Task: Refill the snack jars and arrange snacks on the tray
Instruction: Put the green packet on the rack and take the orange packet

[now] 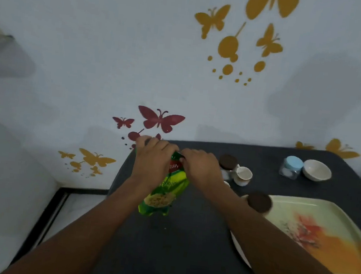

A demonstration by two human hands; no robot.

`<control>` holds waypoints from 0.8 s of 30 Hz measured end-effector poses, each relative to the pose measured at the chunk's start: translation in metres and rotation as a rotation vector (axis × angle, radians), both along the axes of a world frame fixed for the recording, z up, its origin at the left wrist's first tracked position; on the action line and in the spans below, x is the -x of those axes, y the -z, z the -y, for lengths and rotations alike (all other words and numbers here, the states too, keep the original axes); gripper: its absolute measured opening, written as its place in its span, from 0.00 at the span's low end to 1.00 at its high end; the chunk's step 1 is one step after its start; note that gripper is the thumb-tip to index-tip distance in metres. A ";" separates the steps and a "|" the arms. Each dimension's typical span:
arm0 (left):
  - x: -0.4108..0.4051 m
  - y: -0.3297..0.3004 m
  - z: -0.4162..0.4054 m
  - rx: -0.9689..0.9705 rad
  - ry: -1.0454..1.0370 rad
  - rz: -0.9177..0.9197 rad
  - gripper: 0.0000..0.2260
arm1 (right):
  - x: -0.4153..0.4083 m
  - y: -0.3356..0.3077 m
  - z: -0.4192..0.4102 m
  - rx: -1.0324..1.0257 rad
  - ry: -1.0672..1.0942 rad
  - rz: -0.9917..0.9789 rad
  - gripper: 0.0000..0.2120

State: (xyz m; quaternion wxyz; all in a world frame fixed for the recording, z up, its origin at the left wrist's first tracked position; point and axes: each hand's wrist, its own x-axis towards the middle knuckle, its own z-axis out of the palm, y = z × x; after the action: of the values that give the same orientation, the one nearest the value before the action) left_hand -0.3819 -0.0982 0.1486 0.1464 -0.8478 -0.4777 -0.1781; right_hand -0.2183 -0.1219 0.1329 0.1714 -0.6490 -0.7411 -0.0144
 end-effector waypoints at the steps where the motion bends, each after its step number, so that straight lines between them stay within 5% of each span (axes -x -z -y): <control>1: -0.016 -0.009 -0.002 -0.067 0.066 0.041 0.13 | -0.011 -0.010 0.007 -0.049 0.037 -0.008 0.08; 6: -0.105 -0.056 -0.001 -0.193 0.263 0.207 0.10 | -0.106 -0.066 0.051 -0.265 0.283 0.038 0.06; 10: -0.185 -0.079 0.025 -0.150 0.443 0.196 0.10 | -0.188 -0.099 0.103 -0.231 0.406 0.186 0.04; 16: -0.353 -0.115 0.125 -0.271 0.756 0.134 0.02 | -0.311 -0.130 0.236 -0.281 0.563 0.374 0.08; 24: -0.564 -0.117 0.278 -0.170 1.098 0.257 0.09 | -0.490 -0.136 0.422 -0.265 0.814 0.386 0.06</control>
State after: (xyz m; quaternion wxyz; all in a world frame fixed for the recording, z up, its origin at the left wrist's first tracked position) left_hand 0.1822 -0.3766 0.2653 0.0408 -0.9284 0.0348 -0.3676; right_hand 0.2716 -0.5441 0.2688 0.0924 -0.8448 -0.4363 -0.2955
